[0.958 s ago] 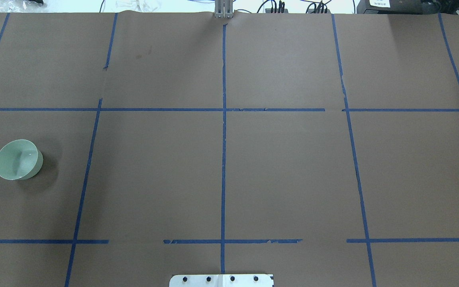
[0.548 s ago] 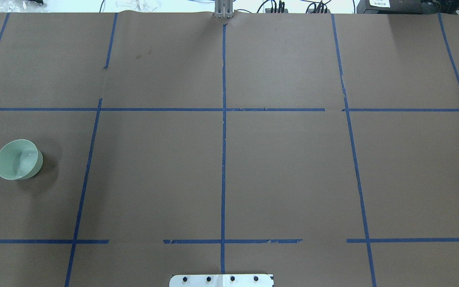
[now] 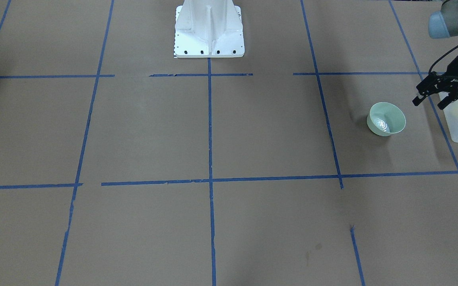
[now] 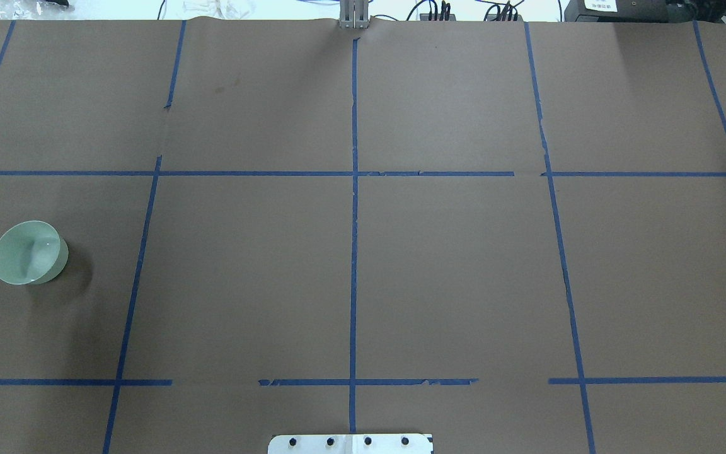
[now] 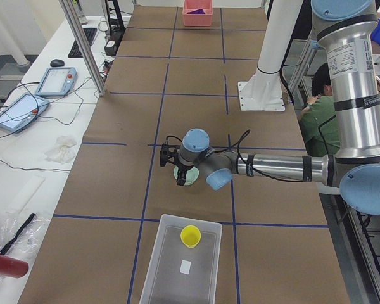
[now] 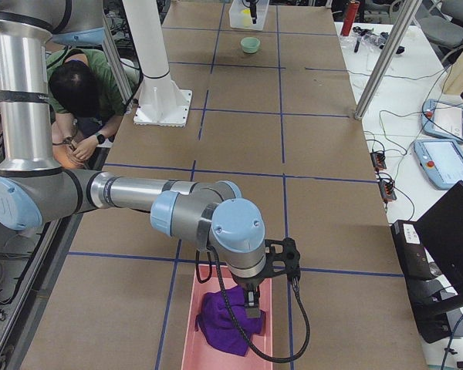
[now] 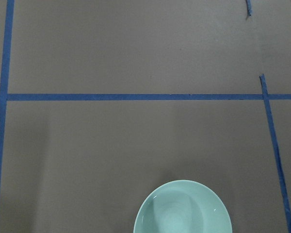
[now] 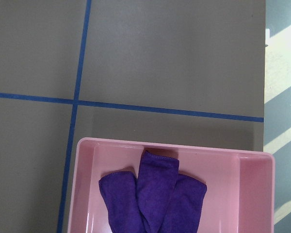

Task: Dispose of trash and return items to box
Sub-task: 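Reach the left gripper to the pale green bowl and grasp its rim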

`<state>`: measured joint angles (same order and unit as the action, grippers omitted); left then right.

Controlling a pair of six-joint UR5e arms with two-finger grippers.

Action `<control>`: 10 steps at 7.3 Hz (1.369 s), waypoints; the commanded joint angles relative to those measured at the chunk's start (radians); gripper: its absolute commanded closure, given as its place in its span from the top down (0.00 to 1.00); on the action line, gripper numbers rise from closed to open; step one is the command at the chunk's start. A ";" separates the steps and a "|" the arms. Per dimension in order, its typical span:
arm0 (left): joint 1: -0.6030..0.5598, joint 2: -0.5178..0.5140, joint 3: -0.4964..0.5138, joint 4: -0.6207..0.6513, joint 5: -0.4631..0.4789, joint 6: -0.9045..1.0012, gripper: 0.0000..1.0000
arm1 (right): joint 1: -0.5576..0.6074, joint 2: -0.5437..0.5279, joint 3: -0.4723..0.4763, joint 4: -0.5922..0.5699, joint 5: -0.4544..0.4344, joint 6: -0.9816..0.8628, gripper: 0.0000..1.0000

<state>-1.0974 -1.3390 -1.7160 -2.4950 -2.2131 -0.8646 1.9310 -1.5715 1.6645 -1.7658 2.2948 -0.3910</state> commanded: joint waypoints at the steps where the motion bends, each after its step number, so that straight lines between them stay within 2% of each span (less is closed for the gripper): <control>1: 0.153 0.001 0.111 -0.186 0.137 -0.161 0.98 | -0.001 -0.002 0.131 -0.122 0.029 0.075 1.00; 2: 0.175 0.003 0.115 -0.188 0.162 -0.165 0.96 | -0.003 -0.004 0.162 -0.142 0.066 0.156 1.00; 3: 0.177 -0.002 0.128 -0.188 0.162 -0.165 0.88 | -0.044 -0.004 0.193 -0.142 0.090 0.254 1.00; 5: 0.183 -0.009 0.150 -0.188 0.162 -0.163 0.58 | -0.099 -0.004 0.247 -0.138 0.091 0.297 1.00; 6: 0.197 -0.011 0.156 -0.188 0.164 -0.165 0.53 | -0.133 -0.004 0.251 -0.133 0.089 0.297 1.00; 7: 0.202 -0.011 0.159 -0.188 0.165 -0.165 0.41 | -0.173 -0.004 0.251 -0.133 0.086 0.297 1.00; 9: 0.206 -0.020 0.162 -0.186 0.165 -0.166 0.00 | -0.197 -0.004 0.253 -0.132 0.092 0.299 1.00; 10: 0.206 -0.020 0.162 -0.186 0.164 -0.166 0.00 | -0.198 -0.004 0.254 -0.132 0.097 0.301 1.00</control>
<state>-0.8924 -1.3567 -1.5549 -2.6816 -2.0483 -1.0303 1.7432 -1.5759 1.9175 -1.8974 2.3870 -0.0920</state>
